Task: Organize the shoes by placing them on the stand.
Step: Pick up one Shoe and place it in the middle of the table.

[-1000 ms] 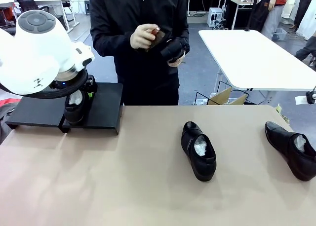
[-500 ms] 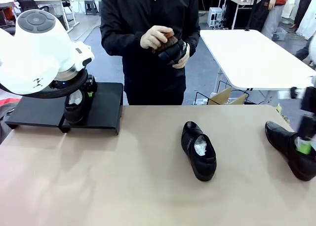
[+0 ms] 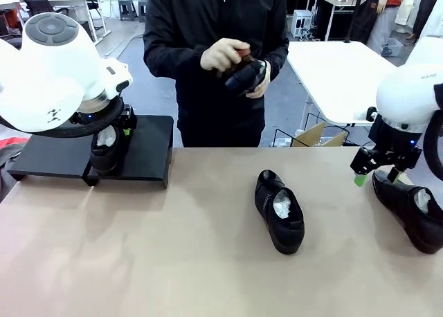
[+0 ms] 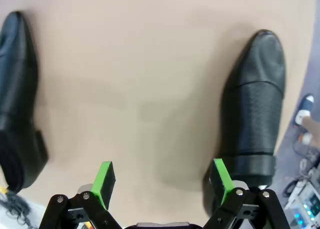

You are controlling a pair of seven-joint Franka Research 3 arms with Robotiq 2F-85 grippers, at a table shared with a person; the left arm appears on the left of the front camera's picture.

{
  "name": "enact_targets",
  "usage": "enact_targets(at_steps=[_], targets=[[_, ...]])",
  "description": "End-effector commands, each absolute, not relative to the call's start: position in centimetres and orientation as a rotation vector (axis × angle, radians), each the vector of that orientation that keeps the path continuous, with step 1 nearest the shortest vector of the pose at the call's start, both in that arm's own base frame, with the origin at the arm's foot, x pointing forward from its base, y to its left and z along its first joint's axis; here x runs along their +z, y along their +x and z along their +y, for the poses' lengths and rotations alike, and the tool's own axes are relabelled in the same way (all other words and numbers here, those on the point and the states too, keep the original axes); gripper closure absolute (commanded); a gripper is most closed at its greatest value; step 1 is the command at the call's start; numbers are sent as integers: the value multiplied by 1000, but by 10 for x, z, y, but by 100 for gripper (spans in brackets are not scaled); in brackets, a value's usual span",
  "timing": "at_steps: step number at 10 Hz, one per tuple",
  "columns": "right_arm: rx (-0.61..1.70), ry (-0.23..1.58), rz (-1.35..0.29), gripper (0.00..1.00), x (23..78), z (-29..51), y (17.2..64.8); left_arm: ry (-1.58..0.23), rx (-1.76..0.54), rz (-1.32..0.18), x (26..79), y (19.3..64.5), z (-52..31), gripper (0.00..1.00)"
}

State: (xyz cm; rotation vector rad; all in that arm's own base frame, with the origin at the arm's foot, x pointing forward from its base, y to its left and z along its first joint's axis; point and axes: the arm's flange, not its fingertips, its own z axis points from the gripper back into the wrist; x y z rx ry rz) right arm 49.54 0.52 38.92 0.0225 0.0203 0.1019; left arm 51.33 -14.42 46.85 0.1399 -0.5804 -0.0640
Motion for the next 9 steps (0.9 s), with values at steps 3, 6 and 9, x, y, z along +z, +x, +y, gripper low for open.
enact_targets(at_steps=[3,6,9], targets=[[-21,-68,63,0,397,-38,491,151,-67,-590,468,514,-145,0],[-68,-63,78,0,403,-48,479,151,-67,-590,468,514,-145,0],[-68,-33,189,0,384,-52,471,151,-67,-590,468,514,-145,0]])
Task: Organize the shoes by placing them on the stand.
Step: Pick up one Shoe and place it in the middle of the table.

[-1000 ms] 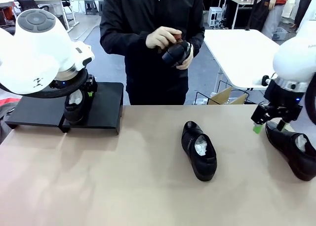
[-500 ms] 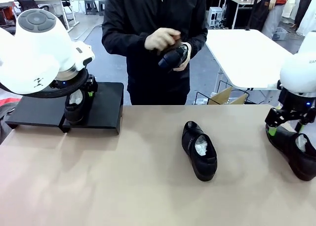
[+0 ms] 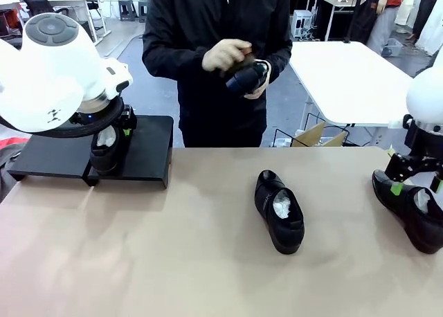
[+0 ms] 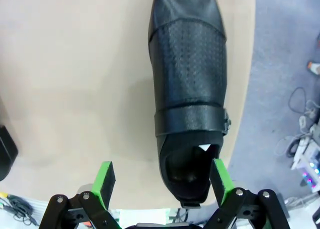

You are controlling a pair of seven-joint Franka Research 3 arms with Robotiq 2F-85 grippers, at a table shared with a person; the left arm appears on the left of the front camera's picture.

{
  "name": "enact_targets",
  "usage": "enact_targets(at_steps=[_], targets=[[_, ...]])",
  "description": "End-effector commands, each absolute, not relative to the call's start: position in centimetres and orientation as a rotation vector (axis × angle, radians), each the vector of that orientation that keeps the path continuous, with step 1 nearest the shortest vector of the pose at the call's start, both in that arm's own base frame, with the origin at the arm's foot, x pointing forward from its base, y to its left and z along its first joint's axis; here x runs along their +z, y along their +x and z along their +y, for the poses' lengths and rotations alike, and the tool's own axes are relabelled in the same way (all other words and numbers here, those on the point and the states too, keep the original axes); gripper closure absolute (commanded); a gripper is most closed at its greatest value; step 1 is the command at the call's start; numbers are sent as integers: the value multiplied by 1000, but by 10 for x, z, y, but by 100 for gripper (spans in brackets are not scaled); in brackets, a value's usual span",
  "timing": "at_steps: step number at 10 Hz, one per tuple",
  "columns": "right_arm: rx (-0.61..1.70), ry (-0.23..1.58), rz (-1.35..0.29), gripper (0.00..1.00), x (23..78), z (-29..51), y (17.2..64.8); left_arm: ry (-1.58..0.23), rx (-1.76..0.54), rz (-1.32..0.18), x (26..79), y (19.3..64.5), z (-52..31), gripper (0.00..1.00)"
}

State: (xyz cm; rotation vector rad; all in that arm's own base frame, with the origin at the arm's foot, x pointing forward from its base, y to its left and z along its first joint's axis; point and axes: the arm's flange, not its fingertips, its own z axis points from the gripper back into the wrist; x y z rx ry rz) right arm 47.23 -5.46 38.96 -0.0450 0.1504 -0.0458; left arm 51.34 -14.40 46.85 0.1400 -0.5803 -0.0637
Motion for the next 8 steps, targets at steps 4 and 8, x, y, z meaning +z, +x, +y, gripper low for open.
enact_targets(at_steps=[4,8], targets=[[-67,22,175,0,364,-49,469,151,-67,-590,468,514,-145,0],[-110,26,170,0,345,-39,460,151,-67,-590,468,514,-145,0]])
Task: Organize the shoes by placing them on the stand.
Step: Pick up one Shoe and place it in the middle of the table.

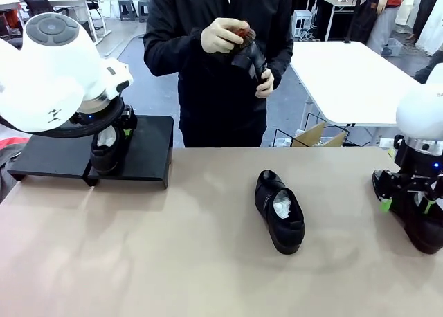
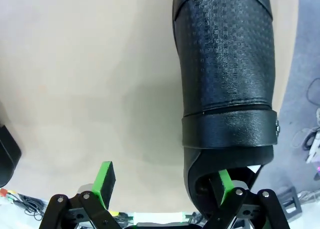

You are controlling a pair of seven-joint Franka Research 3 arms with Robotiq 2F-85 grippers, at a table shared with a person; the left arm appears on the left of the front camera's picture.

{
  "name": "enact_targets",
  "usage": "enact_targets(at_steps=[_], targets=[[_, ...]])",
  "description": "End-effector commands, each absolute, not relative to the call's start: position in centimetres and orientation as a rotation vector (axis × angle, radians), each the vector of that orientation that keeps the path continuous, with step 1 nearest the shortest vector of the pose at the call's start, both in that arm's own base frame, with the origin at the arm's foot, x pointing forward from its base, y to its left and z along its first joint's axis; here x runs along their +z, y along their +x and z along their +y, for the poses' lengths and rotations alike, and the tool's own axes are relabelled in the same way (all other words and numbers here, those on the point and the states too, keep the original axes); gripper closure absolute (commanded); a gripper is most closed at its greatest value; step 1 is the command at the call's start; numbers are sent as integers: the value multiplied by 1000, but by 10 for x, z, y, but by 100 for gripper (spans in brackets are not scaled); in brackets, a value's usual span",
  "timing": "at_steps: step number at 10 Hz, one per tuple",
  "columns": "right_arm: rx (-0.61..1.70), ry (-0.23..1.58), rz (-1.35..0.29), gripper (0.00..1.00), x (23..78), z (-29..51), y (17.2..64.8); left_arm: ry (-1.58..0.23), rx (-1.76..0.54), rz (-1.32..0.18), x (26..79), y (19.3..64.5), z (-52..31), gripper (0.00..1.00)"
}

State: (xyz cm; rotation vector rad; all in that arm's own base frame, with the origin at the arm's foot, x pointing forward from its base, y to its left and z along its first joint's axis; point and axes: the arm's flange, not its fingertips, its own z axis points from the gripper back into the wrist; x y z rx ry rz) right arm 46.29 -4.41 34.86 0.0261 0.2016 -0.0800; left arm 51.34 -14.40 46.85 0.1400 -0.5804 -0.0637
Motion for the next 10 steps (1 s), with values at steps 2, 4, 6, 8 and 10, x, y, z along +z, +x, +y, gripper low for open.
enact_targets(at_steps=[2,4,6,8,10], targets=[[-113,21,136,0,345,-37,458,151,-67,-590,468,514,-145,0],[-58,-10,125,6,342,-38,455,151,-67,-590,468,514,-145,0],[-34,-16,105,44,345,-33,453,151,-67,-590,468,514,-145,0],[-42,-24,109,83,344,-38,451,151,-67,-590,468,514,-145,0],[-56,-33,105,100,340,-44,451,151,-67,-590,468,514,-145,0]])
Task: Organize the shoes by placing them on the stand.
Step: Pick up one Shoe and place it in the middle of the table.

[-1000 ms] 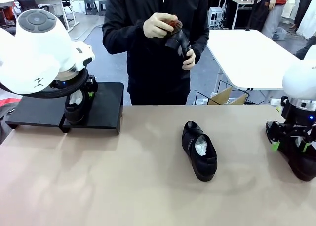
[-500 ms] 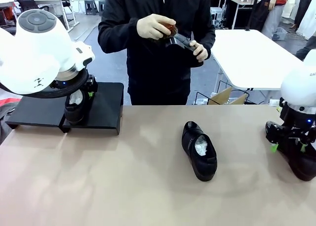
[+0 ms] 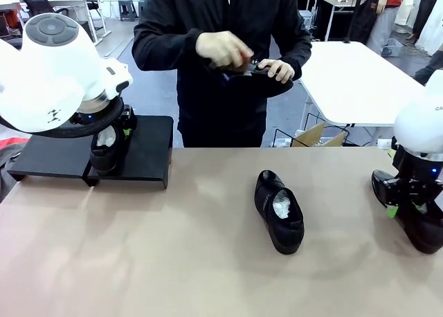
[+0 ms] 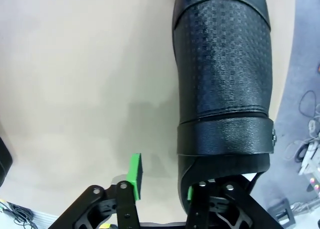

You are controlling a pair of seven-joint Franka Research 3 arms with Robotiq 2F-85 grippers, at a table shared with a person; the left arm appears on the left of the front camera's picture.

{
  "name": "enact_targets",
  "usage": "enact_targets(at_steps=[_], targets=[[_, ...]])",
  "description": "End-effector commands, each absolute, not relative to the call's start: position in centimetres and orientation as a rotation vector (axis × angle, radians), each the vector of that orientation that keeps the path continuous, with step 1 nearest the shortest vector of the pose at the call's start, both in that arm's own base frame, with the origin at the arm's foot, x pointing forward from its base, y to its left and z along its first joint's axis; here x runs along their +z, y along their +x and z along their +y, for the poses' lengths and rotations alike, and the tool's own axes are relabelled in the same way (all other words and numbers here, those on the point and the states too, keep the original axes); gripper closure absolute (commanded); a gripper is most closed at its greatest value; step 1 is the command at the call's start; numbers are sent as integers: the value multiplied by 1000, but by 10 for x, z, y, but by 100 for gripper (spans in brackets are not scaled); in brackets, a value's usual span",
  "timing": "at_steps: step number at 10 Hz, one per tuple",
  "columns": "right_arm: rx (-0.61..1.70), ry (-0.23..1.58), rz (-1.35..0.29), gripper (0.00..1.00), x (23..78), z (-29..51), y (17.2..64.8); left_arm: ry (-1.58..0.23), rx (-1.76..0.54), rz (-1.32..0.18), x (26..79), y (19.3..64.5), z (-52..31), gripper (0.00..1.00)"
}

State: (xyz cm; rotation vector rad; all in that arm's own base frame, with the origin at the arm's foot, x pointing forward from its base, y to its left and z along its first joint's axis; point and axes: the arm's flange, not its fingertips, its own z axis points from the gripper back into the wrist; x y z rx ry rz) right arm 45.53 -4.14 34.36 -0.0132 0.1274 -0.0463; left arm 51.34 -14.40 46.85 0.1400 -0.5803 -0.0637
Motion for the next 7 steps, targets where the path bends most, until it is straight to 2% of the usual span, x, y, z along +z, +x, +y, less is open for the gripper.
enact_targets(at_steps=[1,7], targets=[[-64,-33,104,100,339,-47,452,151,-67,-590,468,514,-145,0],[-67,21,115,100,338,-58,446,151,-67,-590,468,514,-145,0]])
